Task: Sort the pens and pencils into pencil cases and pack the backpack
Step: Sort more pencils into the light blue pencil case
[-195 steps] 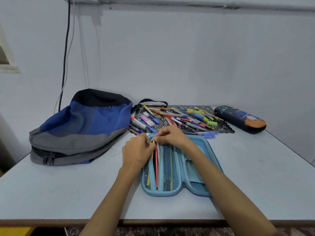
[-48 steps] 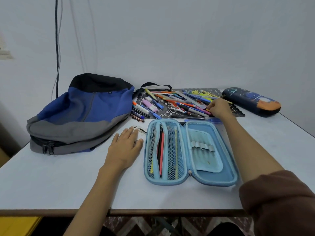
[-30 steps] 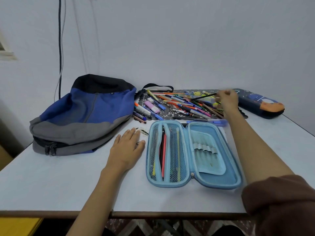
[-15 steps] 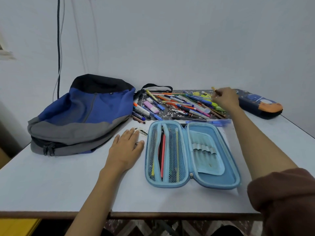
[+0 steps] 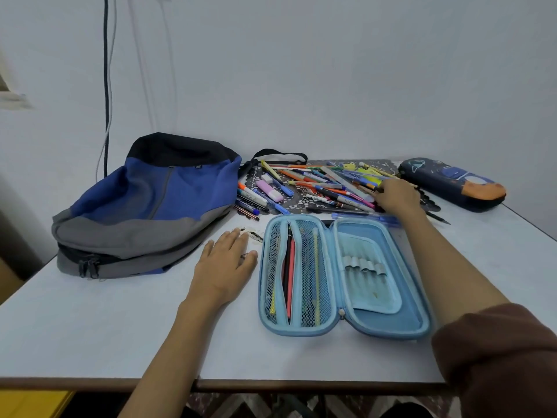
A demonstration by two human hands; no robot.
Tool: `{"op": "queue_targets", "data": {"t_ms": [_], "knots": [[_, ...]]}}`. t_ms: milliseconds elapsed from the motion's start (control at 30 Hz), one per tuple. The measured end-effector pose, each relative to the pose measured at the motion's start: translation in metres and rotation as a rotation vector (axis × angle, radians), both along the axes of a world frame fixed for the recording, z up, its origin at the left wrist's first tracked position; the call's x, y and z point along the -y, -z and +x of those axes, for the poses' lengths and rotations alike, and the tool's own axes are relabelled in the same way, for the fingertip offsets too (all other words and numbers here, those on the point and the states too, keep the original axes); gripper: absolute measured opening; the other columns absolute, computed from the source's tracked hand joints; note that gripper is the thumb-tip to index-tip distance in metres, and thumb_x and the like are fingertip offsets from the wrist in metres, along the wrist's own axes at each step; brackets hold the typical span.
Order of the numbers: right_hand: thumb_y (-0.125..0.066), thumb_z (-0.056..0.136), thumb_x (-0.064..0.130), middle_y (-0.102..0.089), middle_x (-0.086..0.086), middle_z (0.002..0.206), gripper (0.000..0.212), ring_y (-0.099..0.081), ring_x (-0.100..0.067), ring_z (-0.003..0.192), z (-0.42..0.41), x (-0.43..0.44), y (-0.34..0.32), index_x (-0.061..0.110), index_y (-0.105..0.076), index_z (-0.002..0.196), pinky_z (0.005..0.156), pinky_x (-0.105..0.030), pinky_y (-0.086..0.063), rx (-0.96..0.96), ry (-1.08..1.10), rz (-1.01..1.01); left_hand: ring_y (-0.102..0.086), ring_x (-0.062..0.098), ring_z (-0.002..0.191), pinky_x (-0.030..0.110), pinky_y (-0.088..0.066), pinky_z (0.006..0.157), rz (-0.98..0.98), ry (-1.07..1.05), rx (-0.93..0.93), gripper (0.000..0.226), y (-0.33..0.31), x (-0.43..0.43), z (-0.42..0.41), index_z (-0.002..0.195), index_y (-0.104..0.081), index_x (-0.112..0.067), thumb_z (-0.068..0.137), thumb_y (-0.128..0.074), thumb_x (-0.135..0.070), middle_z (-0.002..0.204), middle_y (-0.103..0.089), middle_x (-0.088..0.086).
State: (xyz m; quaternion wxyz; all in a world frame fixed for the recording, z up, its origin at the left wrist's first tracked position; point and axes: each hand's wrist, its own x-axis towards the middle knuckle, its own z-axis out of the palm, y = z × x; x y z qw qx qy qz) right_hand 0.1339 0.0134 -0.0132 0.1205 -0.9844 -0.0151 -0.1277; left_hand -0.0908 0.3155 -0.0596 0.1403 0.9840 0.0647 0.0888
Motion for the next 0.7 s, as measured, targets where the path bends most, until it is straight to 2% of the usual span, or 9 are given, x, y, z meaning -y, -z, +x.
{"op": "queue_targets", "data": {"t_ms": [133,233,367,533,700], "knots": [[-0.040,0.097,0.024,-0.061,-0.023,0.112,0.031,-0.058,-0.037,0.098,-0.003,0.002,-0.016,0.000,-0.057,0.105,0.077,-0.039,-0.040,0.029,0.049,0.103,-0.011,0.012,0.149,0.037,-0.005,0.121,-0.010,-0.003,0.000,0.055,0.000,0.000,0.000,0.154,-0.024,-0.024,0.102,-0.028,-0.043,0.162,-0.017,-0.003],[-0.039,0.096,0.023,-0.059,-0.024,0.118,0.034,-0.056,-0.039,0.102,-0.002,0.005,-0.023,-0.001,-0.052,0.116,0.081,-0.041,-0.042,0.020,0.069,0.163,-0.011,0.012,0.149,0.037,-0.005,0.121,-0.013,-0.003,0.003,0.054,-0.001,0.001,-0.001,0.153,-0.024,-0.024,0.103,-0.028,-0.042,0.162,-0.017,-0.003],[-0.054,0.092,0.019,-0.064,-0.020,0.105,0.018,-0.056,-0.033,0.086,-0.003,0.009,-0.018,0.003,-0.057,0.099,0.072,-0.037,-0.043,0.003,0.059,0.111,-0.011,0.012,0.149,0.037,-0.005,0.121,-0.016,-0.001,0.004,0.054,-0.001,0.001,-0.001,0.153,-0.025,-0.024,0.103,-0.029,-0.042,0.162,-0.017,-0.004],[-0.055,0.096,0.018,-0.066,-0.019,0.102,0.020,-0.062,-0.036,0.094,-0.004,0.006,-0.006,0.003,-0.065,0.104,0.069,-0.035,-0.040,0.055,0.080,-0.054,-0.011,0.012,0.148,0.038,-0.006,0.122,-0.010,0.003,0.002,0.054,-0.002,0.002,-0.001,0.153,-0.025,-0.023,0.103,-0.028,-0.042,0.162,-0.017,-0.004],[-0.053,0.093,0.009,-0.067,-0.015,0.099,0.014,-0.063,-0.033,0.091,-0.004,0.005,0.002,0.008,-0.065,0.099,0.065,-0.031,-0.039,0.064,0.035,-0.176,-0.012,0.012,0.148,0.039,-0.007,0.122,-0.008,0.003,0.002,0.054,-0.002,0.002,-0.002,0.153,-0.025,-0.023,0.103,-0.029,-0.042,0.162,-0.017,-0.004]]}}
